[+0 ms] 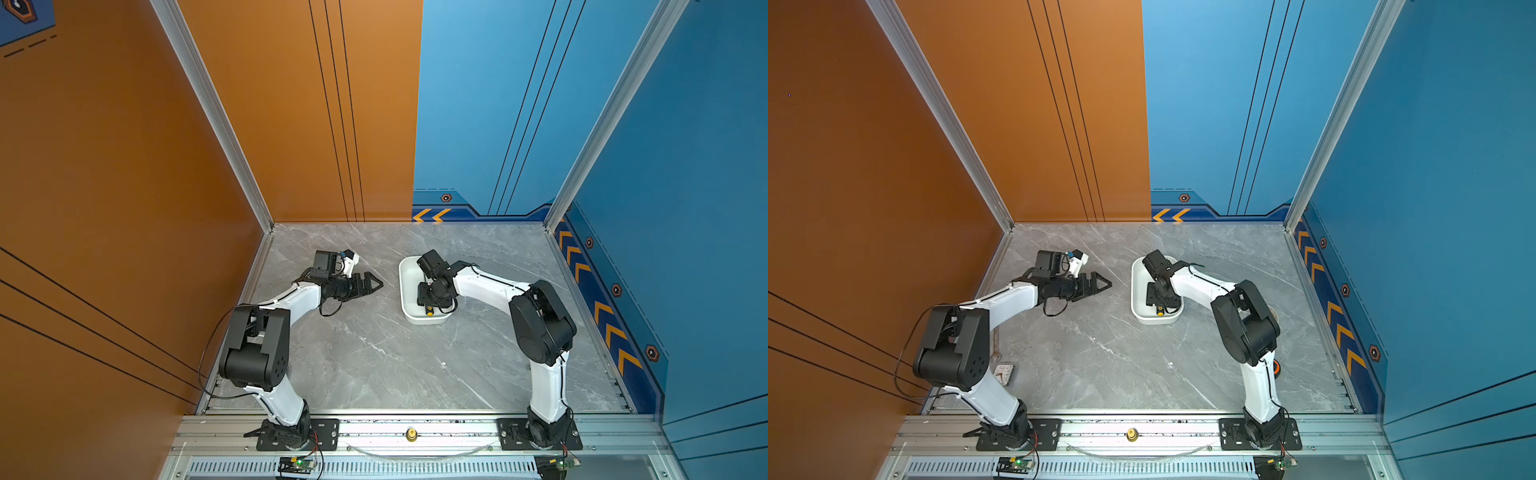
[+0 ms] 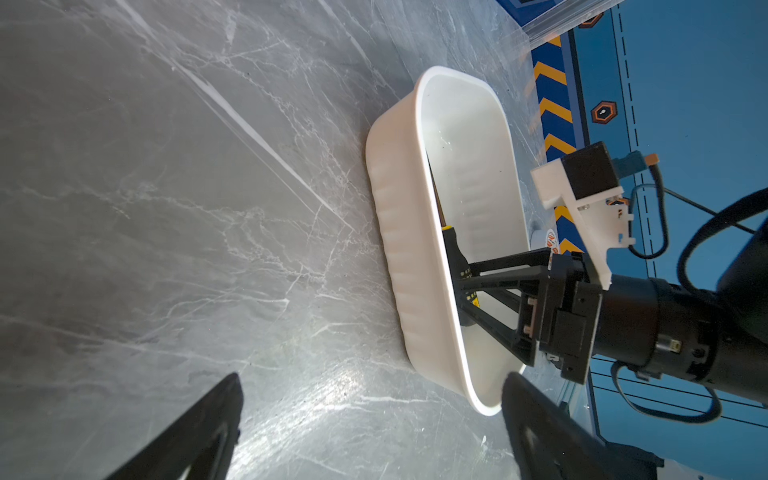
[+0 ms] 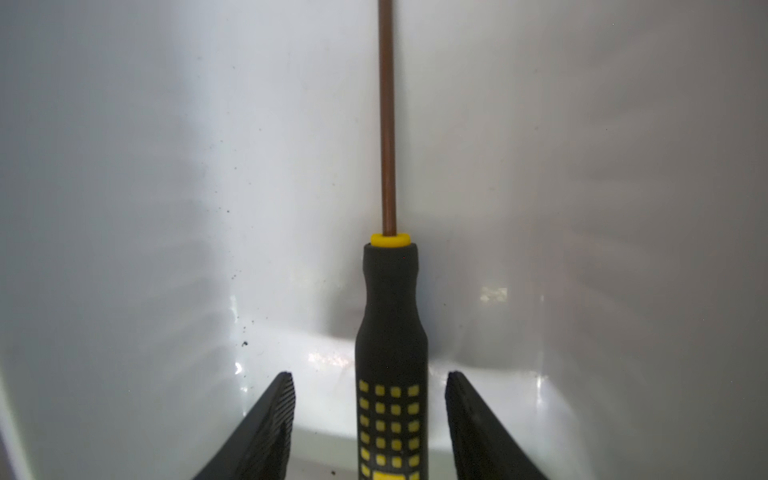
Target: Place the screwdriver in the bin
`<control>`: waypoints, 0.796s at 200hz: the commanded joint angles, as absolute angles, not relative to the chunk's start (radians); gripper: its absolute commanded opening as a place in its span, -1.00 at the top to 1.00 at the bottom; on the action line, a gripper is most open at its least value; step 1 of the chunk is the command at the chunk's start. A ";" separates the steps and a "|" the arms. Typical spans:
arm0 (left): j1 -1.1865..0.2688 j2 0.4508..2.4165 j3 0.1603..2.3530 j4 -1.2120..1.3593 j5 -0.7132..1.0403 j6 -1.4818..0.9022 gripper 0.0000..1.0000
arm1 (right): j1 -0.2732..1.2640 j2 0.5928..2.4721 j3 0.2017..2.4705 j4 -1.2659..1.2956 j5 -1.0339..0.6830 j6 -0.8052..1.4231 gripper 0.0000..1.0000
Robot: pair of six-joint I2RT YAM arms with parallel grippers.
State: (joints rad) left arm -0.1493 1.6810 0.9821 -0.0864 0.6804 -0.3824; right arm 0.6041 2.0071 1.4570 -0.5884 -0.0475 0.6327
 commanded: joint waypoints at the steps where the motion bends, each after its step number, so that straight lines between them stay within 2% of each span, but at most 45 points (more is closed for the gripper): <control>1: -0.141 1.638 0.967 -0.109 0.649 -0.356 -0.96 | 0.609 1.966 1.503 -0.659 -0.006 0.615 -0.24; 34: -0.124 1.532 0.938 -0.092 0.535 -0.344 -0.96 | 0.606 1.786 1.539 -0.738 0.038 0.494 -0.44; 71: -0.114 1.323 0.802 0.015 0.263 -0.266 -0.96 | 0.547 1.475 1.396 -0.661 0.112 0.175 -0.47; 91: -0.104 1.220 0.707 0.093 0.171 -0.194 -0.96 | 0.415 1.286 1.196 -0.481 0.113 0.114 -0.49; 110: -0.084 1.139 0.601 0.207 0.109 -0.139 -0.96 | 0.209 1.165 1.034 -0.372 -0.047 0.176 -0.56; 123: -0.070 1.105 0.528 0.298 0.060 -0.110 -0.96 | 0.090 1.118 0.948 -0.318 -0.094 0.216 -0.56; 159: -0.011 1.091 0.385 0.515 0.017 -0.045 -0.96 | -0.023 1.048 0.624 0.063 -0.046 0.167 -0.56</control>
